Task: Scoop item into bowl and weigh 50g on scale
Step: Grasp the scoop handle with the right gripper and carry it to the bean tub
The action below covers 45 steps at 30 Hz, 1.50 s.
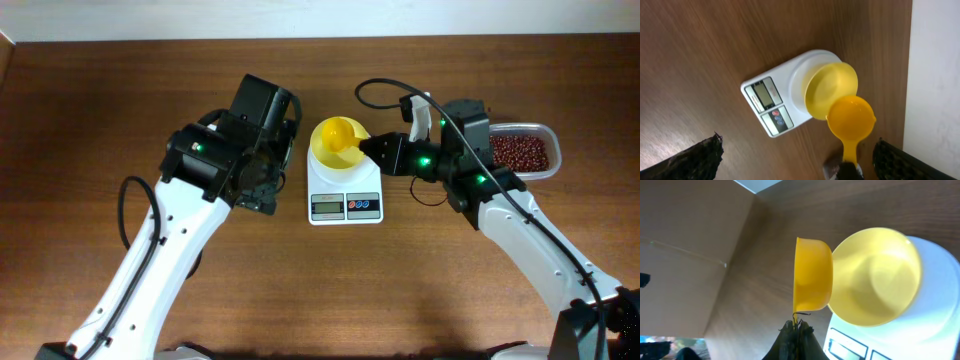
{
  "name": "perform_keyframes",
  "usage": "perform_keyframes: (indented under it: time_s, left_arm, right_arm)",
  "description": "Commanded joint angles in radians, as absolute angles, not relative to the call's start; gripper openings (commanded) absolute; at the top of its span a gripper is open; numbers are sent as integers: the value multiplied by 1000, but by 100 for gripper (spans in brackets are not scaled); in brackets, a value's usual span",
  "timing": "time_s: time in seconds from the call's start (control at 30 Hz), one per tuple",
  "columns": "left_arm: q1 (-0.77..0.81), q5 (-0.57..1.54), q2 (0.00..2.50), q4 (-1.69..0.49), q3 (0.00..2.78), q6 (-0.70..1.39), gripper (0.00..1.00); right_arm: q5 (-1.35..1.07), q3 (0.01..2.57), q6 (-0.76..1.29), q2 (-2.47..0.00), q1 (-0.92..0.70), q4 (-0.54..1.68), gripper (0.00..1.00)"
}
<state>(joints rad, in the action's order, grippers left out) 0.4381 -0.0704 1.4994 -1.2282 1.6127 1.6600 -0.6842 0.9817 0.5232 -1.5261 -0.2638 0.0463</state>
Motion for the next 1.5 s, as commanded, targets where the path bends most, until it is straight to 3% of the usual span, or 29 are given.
perform_keyframes:
  time_s: [0.0, 0.17, 0.37, 0.7, 0.97, 1.03, 1.13, 1.23, 1.27, 1.37, 1.47]
  left_arm:
    - [434, -159, 1486, -1263, 1621, 1643, 99]
    - [434, -193, 1486, -1272, 1621, 1643, 99]
    - [434, -252, 1486, -1296, 1621, 1644, 99]
    - [434, -252, 1486, -1296, 1621, 1644, 99]
    - [434, -263, 1486, -1295, 1621, 1629, 99]
    - [434, -287, 1486, -1291, 1621, 1579, 70]
    - [434, -296, 1486, -1291, 1621, 1442, 56]
    - [434, -296, 1486, -1291, 1621, 1241, 6]
    - [434, -296, 1486, -1291, 1621, 1138, 0]
    - [434, -295, 1486, -1292, 1621, 924, 0]
    - [445, -270, 1487, -1287, 1621, 934, 0]
  right_arm:
    - [-607, 999, 473, -1478, -267, 72, 4]
    - [-506, 1043, 376, -1419, -267, 212, 4]
    - [-216, 1182, 240, -1338, -267, 515, 4]
    - [146, 1354, 216, -1294, -268, 860, 4]
    - [305, 1364, 216, -1272, -268, 984, 4]
    - [306, 1364, 217, -1272, -268, 984, 4]
    - [319, 1364, 217, -1272, -268, 984, 4]
    - [318, 1364, 218, -1272, -268, 984, 4]
    - [318, 1364, 218, -1272, -268, 984, 4]
    - [315, 1364, 225, -1272, -268, 984, 4]
    - [315, 1364, 226, -1272, -268, 982, 4]
